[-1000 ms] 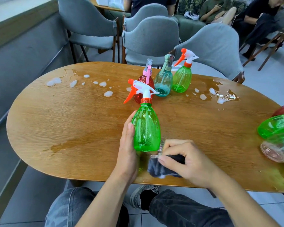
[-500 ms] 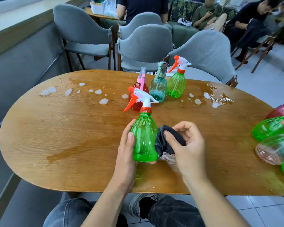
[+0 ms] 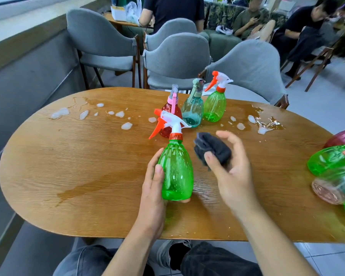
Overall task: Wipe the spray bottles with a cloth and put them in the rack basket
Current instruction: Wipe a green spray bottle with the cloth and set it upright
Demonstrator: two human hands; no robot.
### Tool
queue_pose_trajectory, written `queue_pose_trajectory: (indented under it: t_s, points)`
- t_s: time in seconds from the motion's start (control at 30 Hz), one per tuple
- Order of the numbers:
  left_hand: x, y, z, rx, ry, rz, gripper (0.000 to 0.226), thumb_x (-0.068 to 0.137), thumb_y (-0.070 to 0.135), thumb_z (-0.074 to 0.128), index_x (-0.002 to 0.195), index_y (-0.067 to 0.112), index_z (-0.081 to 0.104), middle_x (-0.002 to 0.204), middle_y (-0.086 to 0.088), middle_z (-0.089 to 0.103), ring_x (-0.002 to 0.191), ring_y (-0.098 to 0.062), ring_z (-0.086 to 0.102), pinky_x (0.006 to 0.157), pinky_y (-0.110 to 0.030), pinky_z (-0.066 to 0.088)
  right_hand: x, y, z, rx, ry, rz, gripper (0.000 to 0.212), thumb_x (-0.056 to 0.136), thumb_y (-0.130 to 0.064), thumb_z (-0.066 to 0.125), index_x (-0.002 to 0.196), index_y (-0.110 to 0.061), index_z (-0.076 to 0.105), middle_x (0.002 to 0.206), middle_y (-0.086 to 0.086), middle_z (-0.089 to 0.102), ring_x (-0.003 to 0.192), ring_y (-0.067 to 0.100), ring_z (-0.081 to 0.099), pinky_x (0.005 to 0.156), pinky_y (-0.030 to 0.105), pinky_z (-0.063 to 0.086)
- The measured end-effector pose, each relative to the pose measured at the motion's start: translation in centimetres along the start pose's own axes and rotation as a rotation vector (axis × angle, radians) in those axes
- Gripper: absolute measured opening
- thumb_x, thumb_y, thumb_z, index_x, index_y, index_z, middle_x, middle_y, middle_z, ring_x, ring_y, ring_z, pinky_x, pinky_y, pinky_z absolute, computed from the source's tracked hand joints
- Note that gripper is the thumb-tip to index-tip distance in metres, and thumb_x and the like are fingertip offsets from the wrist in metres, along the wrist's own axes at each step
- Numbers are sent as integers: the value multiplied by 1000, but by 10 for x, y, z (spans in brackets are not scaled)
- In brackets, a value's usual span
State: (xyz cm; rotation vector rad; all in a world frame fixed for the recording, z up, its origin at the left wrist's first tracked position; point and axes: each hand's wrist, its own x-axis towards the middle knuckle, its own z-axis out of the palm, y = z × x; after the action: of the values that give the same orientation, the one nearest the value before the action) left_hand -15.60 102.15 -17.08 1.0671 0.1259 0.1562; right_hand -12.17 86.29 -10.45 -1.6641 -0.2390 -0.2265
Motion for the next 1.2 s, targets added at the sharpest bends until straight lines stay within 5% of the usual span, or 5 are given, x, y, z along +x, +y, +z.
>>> queue_pose_trajectory:
  t_s: [0.2,0.43,0.7,1.03,1.2]
  points:
    - [-3,3,2,-9,-34,5,48,101,52,49,147,42,57,145,-3,64,121,-38,69,71,-59,63,36,-12,7,-408,-268,-278,33,97,-6,72,125,-23,72,129,-9,62,127,6,57,106,21,47]
    - [-5,3,2,-28,-35,21,50,100,51,53,149,41,56,143,-4,66,115,-36,72,59,-45,64,22,-2,11,-493,-331,-403,37,95,3,70,125,-18,73,130,-10,66,127,15,58,107,40,48]
    - [-2,0,-1,10,-22,52,50,104,54,48,151,39,52,145,-6,66,130,-40,65,92,-71,55,-4,-3,2,-537,-375,-496,40,92,5,69,125,-16,74,132,-7,66,127,14,56,109,28,44]
    - [2,-1,-1,6,11,55,51,104,49,48,150,29,55,144,-11,65,125,-28,66,104,-47,52,-49,7,-8,-589,-424,-577,58,80,24,70,121,-17,74,133,-9,64,124,20,57,105,37,48]
    - [2,1,-2,-76,24,4,52,105,52,43,151,30,54,146,-8,65,132,-30,64,104,-53,53,-53,-2,-19,-259,-461,-233,37,93,-3,70,115,-32,74,128,-14,69,125,16,63,106,26,46]
